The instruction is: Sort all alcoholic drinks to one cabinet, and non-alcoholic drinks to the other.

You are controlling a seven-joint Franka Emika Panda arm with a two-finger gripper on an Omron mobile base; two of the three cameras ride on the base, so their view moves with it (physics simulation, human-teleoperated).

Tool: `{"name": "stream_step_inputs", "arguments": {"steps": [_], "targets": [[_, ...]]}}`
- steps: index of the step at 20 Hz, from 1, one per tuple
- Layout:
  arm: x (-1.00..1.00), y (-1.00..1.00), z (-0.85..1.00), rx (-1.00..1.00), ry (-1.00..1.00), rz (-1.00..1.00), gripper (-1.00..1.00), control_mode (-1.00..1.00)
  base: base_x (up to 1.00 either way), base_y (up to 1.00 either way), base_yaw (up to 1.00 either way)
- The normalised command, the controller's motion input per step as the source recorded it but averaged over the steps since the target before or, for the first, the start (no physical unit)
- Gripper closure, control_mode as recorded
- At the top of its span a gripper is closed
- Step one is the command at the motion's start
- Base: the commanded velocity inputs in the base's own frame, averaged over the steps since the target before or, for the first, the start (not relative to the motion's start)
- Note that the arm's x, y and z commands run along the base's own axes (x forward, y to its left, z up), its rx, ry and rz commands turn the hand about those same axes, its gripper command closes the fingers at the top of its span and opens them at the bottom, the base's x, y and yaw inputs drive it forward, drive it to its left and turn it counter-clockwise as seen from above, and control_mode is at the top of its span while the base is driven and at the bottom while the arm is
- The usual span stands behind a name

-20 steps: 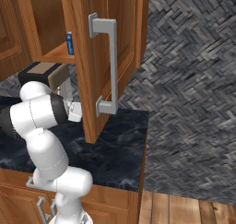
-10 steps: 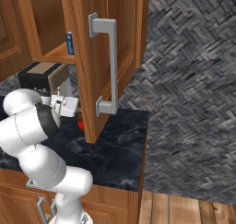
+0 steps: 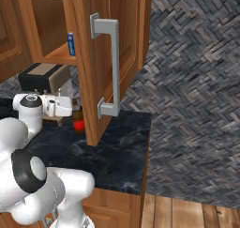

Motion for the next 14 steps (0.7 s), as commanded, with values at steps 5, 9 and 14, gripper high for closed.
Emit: {"name": "stream_step_inputs", "arguments": {"steps": [5,9,14], "targets": [[-0.68,-0.18,0.38,0.03,0.00,0.25,1.00,-1.00,0.00,0.00,0.00],[-0.64,-0.11,0.48,0.08,0.00,0.24,1.00,-1.00,0.00,0.00,0.00],[-0.53,0.00,0.55,0.09,0.00,0.22,1.00,-1.00,0.00,0.00,0.00]]}}
